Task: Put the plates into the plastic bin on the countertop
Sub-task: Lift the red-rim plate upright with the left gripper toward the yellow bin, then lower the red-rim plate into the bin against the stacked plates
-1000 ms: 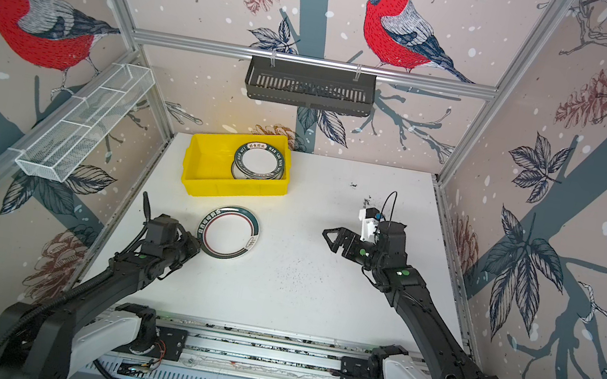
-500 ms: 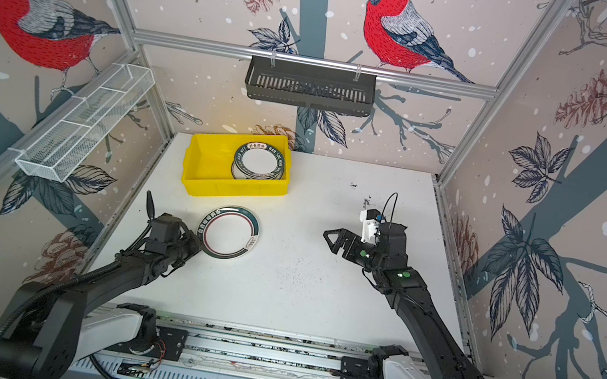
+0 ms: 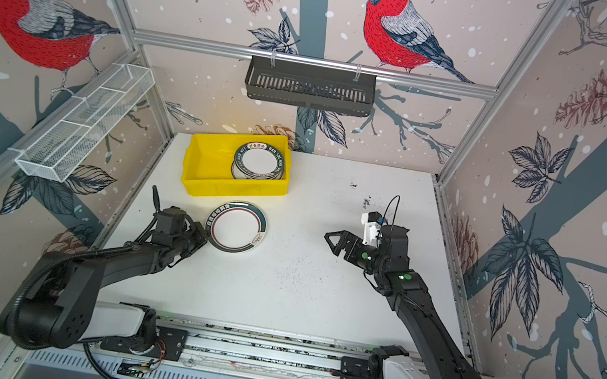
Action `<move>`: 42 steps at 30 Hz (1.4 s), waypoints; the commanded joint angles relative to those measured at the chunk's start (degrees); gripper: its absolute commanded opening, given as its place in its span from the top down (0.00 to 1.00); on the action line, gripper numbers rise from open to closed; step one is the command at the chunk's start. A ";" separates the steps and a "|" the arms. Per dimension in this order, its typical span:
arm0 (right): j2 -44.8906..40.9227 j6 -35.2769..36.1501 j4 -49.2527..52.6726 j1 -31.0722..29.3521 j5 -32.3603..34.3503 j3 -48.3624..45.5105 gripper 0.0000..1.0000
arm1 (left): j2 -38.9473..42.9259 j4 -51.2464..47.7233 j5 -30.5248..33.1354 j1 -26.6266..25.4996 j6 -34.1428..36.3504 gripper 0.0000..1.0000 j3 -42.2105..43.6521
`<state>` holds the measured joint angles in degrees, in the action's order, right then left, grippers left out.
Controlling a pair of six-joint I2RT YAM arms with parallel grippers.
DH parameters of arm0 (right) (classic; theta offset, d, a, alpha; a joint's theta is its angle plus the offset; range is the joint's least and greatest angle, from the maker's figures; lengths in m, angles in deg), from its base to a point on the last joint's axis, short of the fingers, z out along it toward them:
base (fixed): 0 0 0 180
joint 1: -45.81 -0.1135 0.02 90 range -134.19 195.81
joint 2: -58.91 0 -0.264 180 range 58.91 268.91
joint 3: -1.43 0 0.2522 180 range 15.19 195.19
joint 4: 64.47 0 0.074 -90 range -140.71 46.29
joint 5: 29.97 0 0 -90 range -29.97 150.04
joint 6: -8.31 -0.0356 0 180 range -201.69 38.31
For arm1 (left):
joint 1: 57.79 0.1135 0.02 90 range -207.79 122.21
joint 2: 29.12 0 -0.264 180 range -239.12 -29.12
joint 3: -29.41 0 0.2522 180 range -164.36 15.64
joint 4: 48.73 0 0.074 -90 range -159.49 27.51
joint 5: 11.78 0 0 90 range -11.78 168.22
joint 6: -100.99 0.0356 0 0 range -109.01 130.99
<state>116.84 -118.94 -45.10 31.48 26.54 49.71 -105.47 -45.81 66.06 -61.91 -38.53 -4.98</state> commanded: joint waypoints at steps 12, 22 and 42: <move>-0.46 -1.41 -1.90 0.53 -1.16 0.02 0.00 | 1.59 -1.87 -4.62 -0.12 2.89 1.00 -1.17; -2.11 -5.73 -6.05 0.71 -0.88 0.11 0.00 | 6.78 -5.07 -6.21 -5.19 3.50 1.00 -9.73; -7.48 -6.10 -2.87 0.80 5.17 2.95 0.00 | -25.93 1.37 -7.44 0.22 5.44 1.00 -49.80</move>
<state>109.65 -125.15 -48.79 32.33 29.53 51.96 -128.40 -48.58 58.10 -62.34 -33.44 -51.38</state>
